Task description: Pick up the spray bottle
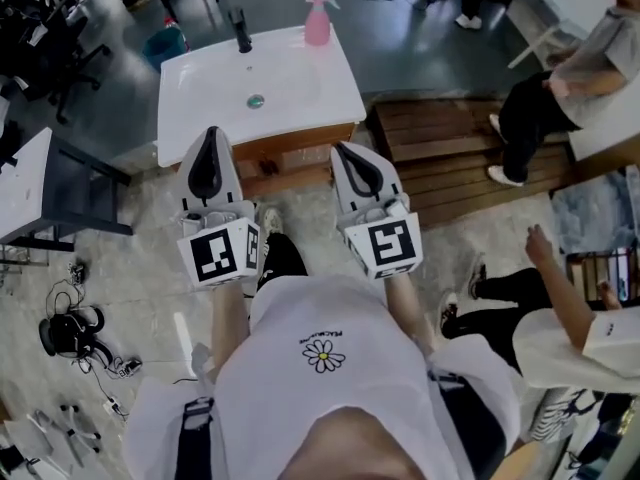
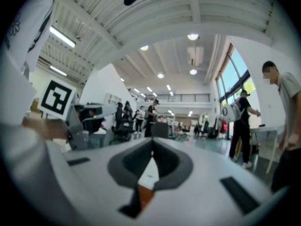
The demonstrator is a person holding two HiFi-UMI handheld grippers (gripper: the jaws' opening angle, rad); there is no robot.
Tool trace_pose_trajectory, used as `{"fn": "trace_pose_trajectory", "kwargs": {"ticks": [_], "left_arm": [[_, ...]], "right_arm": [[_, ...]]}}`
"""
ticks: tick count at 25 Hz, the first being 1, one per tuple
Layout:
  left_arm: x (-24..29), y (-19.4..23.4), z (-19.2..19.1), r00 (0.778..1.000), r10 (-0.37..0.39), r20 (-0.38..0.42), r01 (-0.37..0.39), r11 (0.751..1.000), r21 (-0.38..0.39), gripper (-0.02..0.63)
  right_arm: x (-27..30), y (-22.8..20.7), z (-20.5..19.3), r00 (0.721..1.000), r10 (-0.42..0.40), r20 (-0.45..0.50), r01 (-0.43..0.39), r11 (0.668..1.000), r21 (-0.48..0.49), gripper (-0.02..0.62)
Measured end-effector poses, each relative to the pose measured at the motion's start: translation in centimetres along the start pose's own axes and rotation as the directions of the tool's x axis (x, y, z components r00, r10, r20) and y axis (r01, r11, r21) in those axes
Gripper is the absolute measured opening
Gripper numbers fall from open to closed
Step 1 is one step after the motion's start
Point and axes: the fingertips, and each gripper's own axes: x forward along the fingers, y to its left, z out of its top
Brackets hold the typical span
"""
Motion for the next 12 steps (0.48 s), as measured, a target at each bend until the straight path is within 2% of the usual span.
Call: {"fn": "trace_pose_trajectory", "kwargs": {"ticks": [6, 12], "left_arm": [[5.7, 2.3, -1.9, 0.999, -0.019, -0.033, 0.019, 1.0, -0.005, 0.017], [10.8, 6.6, -4.3, 0.998, -0.016, -0.067, 0.012, 0.999, -0.047, 0.017]], "right_arm": [[6.1, -1.6, 0.5, 1.0, -0.009, -0.011, 0.01, 1.0, 0.01, 0.03], [13.3, -2.1, 1.3, 0.999, -0.009, -0.036, 0.009, 1.0, 0.005, 0.03]]}}
